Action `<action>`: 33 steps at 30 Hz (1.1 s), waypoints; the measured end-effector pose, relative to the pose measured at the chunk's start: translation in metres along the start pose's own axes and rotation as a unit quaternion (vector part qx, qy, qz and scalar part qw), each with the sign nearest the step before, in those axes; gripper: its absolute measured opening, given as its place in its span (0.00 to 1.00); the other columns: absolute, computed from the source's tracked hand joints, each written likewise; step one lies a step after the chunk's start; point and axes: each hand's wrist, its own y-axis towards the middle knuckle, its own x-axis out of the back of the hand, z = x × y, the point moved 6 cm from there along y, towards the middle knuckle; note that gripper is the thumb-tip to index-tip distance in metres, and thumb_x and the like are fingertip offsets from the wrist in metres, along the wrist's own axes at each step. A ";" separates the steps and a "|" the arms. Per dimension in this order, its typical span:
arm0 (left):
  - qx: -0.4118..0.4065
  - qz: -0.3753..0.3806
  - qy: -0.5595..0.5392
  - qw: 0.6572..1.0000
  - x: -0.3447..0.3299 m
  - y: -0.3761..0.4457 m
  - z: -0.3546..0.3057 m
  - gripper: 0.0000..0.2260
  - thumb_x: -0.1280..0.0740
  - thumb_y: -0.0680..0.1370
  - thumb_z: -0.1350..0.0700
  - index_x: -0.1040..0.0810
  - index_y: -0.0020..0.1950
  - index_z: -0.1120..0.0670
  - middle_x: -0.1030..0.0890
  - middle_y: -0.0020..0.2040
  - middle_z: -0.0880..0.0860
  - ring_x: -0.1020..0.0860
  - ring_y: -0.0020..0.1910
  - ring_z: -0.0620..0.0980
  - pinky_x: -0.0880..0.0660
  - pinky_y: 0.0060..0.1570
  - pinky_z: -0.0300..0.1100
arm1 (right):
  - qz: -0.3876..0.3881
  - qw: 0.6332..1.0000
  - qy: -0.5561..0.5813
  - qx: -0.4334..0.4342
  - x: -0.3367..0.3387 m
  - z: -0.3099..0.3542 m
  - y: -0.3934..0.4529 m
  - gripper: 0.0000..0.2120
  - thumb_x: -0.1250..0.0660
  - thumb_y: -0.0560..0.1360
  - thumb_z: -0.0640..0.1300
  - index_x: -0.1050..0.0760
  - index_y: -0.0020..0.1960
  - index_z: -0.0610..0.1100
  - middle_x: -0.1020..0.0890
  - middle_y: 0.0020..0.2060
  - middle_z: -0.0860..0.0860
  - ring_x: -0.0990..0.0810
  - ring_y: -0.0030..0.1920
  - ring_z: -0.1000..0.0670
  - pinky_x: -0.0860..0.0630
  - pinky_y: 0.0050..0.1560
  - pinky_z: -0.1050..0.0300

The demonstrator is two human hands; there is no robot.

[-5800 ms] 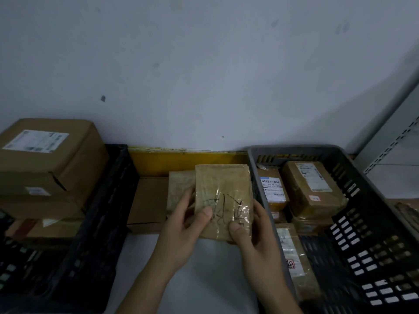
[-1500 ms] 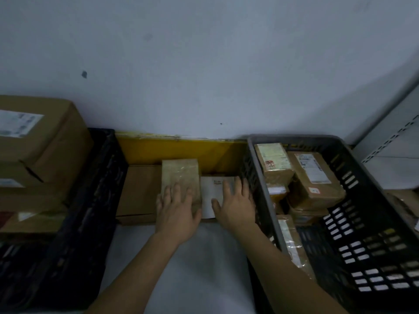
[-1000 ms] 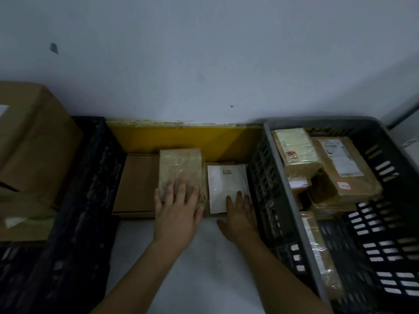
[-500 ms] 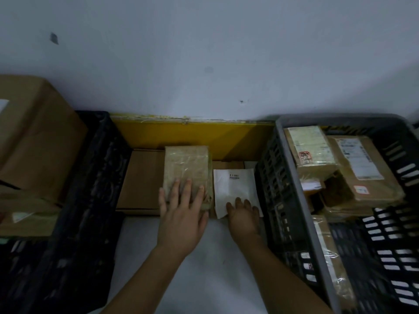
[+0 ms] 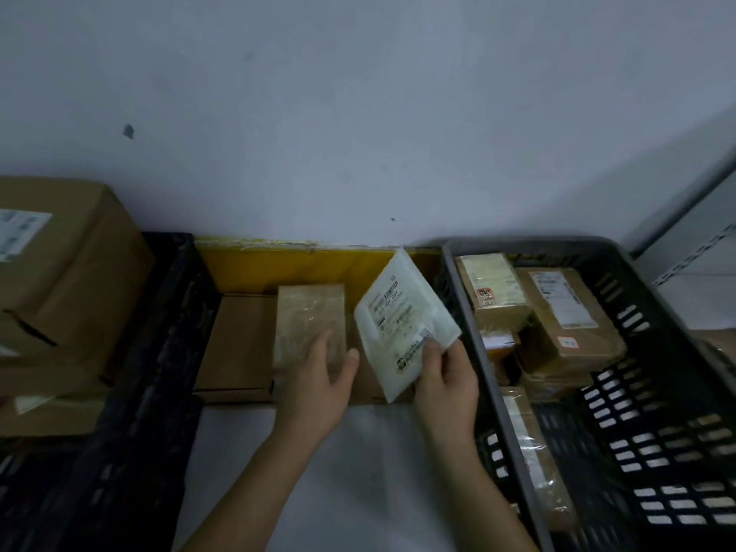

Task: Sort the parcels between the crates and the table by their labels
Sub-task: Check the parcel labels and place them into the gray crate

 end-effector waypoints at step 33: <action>-0.184 0.076 -0.148 0.969 -0.044 -0.064 -0.135 0.25 0.27 0.81 0.47 0.31 0.75 0.36 0.18 0.65 0.39 0.18 0.61 0.41 0.15 0.53 0.48 | -0.051 0.998 -0.006 0.033 0.178 0.044 -0.038 0.24 0.27 0.81 0.36 0.20 0.66 0.62 0.13 0.60 0.55 0.12 0.58 0.51 0.13 0.54 0.43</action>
